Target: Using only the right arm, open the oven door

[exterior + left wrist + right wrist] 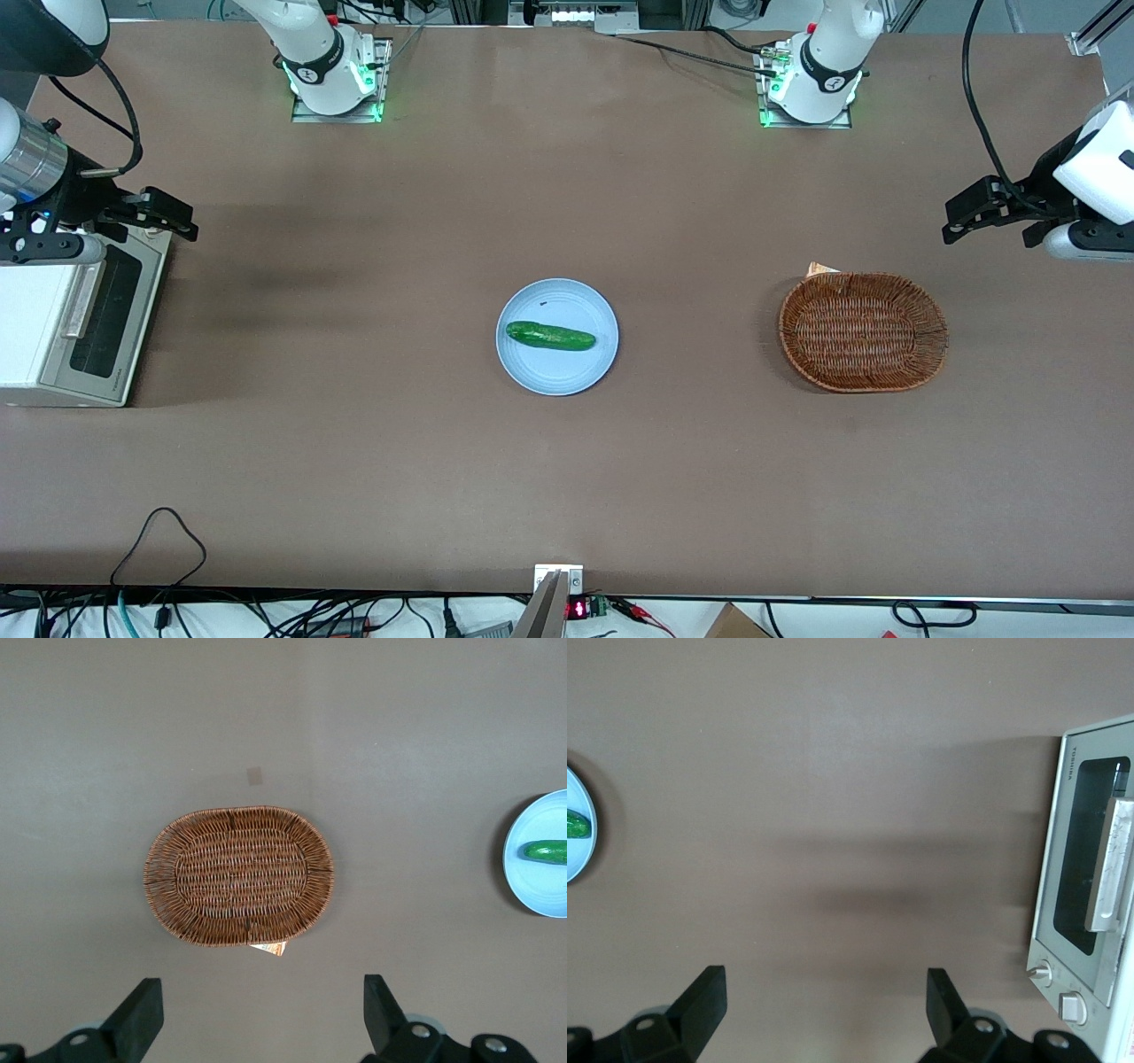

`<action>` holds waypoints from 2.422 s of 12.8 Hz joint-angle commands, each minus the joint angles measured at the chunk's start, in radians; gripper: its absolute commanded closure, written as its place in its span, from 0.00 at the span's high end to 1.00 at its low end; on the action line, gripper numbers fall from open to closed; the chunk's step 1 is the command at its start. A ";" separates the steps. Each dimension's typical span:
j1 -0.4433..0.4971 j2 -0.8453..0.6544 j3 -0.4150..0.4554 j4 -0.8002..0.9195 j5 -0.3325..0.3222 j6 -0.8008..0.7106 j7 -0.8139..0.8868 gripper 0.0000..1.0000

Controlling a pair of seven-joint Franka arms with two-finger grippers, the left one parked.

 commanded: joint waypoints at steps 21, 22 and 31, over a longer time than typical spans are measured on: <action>-0.009 0.012 0.003 0.040 -0.005 -0.042 -0.004 1.00; -0.011 0.012 0.003 0.040 -0.005 -0.042 0.001 0.99; -0.012 0.029 0.001 0.071 -0.011 -0.126 -0.034 0.02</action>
